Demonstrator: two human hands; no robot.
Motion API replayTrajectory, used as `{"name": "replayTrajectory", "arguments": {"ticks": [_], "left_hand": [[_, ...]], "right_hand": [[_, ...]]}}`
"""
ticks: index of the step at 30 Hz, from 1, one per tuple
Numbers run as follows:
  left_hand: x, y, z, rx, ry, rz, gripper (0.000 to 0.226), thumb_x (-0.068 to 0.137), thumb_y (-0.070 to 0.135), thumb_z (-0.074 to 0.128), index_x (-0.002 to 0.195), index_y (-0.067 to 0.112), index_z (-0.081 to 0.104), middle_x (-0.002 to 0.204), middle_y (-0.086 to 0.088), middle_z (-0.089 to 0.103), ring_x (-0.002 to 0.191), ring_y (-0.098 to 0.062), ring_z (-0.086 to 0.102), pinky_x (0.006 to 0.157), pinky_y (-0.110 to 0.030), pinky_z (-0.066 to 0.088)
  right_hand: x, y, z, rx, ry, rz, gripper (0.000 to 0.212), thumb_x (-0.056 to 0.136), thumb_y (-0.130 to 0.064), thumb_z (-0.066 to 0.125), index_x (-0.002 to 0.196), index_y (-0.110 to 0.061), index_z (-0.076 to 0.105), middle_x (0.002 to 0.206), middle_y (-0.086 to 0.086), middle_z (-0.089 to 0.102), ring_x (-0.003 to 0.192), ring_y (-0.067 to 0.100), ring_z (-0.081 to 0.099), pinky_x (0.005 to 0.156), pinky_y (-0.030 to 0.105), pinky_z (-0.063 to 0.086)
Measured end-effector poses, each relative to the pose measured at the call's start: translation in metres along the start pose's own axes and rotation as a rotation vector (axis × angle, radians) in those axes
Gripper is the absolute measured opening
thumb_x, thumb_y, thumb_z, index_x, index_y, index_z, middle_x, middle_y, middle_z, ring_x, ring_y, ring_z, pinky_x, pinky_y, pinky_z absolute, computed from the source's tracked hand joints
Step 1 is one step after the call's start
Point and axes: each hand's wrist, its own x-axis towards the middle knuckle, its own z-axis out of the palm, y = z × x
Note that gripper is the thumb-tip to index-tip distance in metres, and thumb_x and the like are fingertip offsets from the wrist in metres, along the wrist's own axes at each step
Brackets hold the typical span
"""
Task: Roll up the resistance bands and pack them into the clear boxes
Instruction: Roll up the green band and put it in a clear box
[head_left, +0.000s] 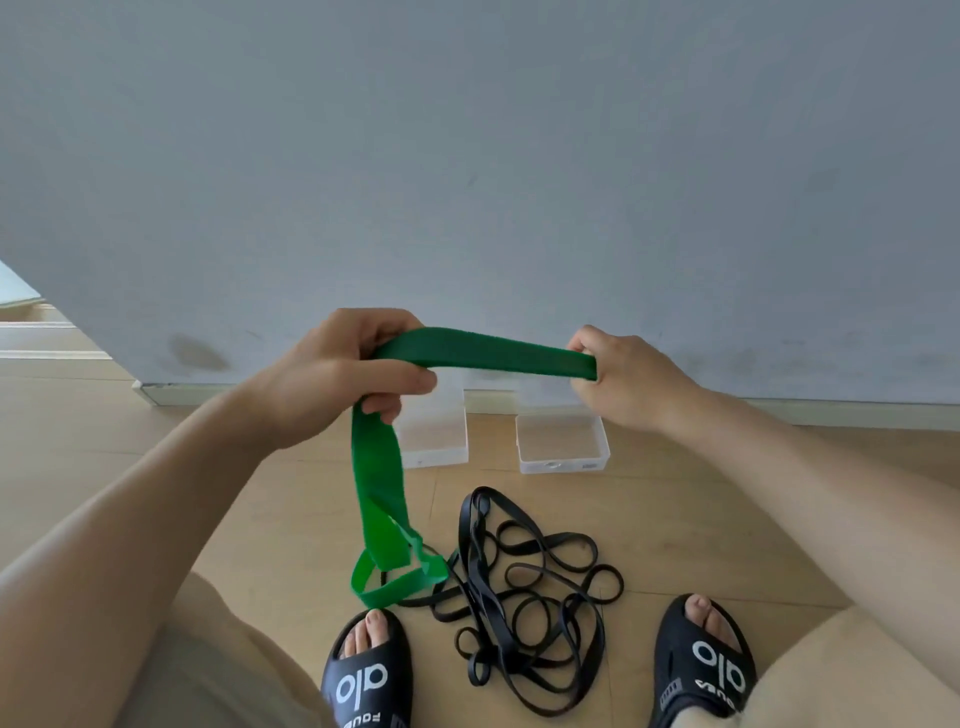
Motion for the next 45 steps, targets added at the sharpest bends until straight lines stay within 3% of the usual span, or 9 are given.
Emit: {"name": "replayTrajectory", "arguments": {"ticks": [2, 5, 9, 17, 26, 31, 36, 40, 45], "left_hand": [[0.0, -0.01, -0.004, 0.223, -0.057, -0.098, 0.016, 0.081, 0.019, 0.081, 0.079, 0.021, 0.065, 0.061, -0.004, 0.058, 0.056, -0.02, 0.061, 0.062, -0.031, 0.048], [0.0, -0.027, 0.009, 0.536, -0.209, -0.256, 0.044, 0.078, 0.044, 0.087, 0.111, 0.035, 0.058, 0.099, 0.011, 0.073, 0.091, -0.007, 0.072, 0.084, -0.031, 0.054], [0.01, -0.026, 0.04, 0.44, -0.14, -0.157, 0.074, 0.068, 0.062, 0.084, 0.127, 0.038, 0.047, 0.119, 0.014, 0.067, 0.11, -0.002, 0.067, 0.102, -0.033, 0.053], [0.018, -0.012, 0.058, 0.429, -0.077, -0.081, 0.015, 0.087, 0.021, 0.066, 0.1, 0.025, 0.059, 0.08, 0.005, 0.069, 0.078, -0.013, 0.073, 0.073, -0.031, 0.055], [0.021, -0.014, 0.029, 0.247, 0.012, -0.147, 0.014, 0.081, 0.024, 0.071, 0.089, 0.015, 0.065, 0.052, 0.009, 0.044, 0.048, -0.016, 0.04, 0.048, -0.028, 0.035], [0.023, -0.018, 0.019, 0.253, 0.089, -0.154, 0.029, 0.09, 0.038, 0.076, 0.084, 0.011, 0.066, 0.056, 0.008, 0.041, 0.049, -0.013, 0.037, 0.047, -0.023, 0.034], [0.02, -0.02, -0.002, -0.036, 0.177, -0.193, 0.034, 0.091, 0.033, 0.071, 0.068, 0.014, 0.055, 0.058, 0.003, 0.03, 0.052, -0.014, 0.024, 0.044, -0.023, 0.025], [0.012, -0.028, -0.017, -0.113, 0.128, -0.236, 0.047, 0.085, 0.042, 0.075, 0.059, 0.024, 0.04, 0.063, 0.004, 0.023, 0.053, -0.013, 0.018, 0.043, -0.021, 0.021], [0.011, -0.032, -0.022, -0.122, 0.098, -0.241, 0.045, 0.084, 0.041, 0.077, 0.062, 0.023, 0.042, 0.062, 0.005, 0.023, 0.052, -0.013, 0.018, 0.043, -0.021, 0.021]], "right_hand": [[0.001, 0.001, -0.001, 0.002, 0.003, 0.022, 0.013, 0.096, -0.013, 0.043, 0.101, -0.021, 0.052, 0.082, 0.002, 0.064, 0.073, 0.025, 0.058, 0.059, 0.035, 0.04], [-0.006, -0.018, 0.002, 0.05, -0.012, -0.034, 0.014, 0.097, -0.011, 0.042, 0.09, -0.021, 0.049, 0.077, 0.004, 0.06, 0.07, 0.027, 0.056, 0.06, 0.037, 0.038], [-0.021, -0.058, 0.011, 0.146, -0.076, -0.147, 0.016, 0.092, -0.009, 0.046, 0.096, -0.022, 0.053, 0.084, 0.003, 0.063, 0.076, 0.025, 0.06, 0.062, 0.038, 0.041], [-0.018, -0.049, 0.009, 0.181, -0.078, -0.166, 0.02, 0.084, -0.018, 0.061, 0.101, -0.023, 0.051, 0.078, -0.001, 0.069, 0.079, 0.024, 0.065, 0.072, 0.046, 0.056], [-0.016, -0.024, -0.01, -0.048, -0.077, -0.116, 0.021, 0.084, -0.033, 0.069, 0.1, -0.027, 0.056, 0.074, -0.009, 0.059, 0.067, 0.013, 0.053, 0.056, 0.022, 0.033], [-0.019, -0.025, -0.02, 0.171, -0.189, -0.044, 0.048, 0.075, -0.049, 0.086, 0.111, -0.035, 0.058, 0.096, -0.014, 0.067, 0.083, 0.004, 0.064, 0.065, 0.023, 0.045], [-0.02, -0.007, -0.037, 0.507, -0.366, -0.029, 0.048, 0.079, -0.012, 0.088, 0.119, -0.017, 0.062, 0.101, 0.002, 0.079, 0.094, 0.016, 0.075, 0.088, 0.031, 0.054], [-0.021, 0.006, -0.05, 0.995, -0.509, 0.034, 0.056, 0.071, 0.005, 0.072, 0.125, -0.003, 0.058, 0.104, 0.012, 0.073, 0.098, 0.023, 0.072, 0.081, 0.025, 0.057], [-0.018, 0.008, -0.048, 0.889, -0.444, 0.022, 0.057, 0.075, 0.017, 0.076, 0.125, -0.003, 0.06, 0.111, 0.013, 0.071, 0.101, 0.021, 0.07, 0.086, 0.027, 0.058]]}}
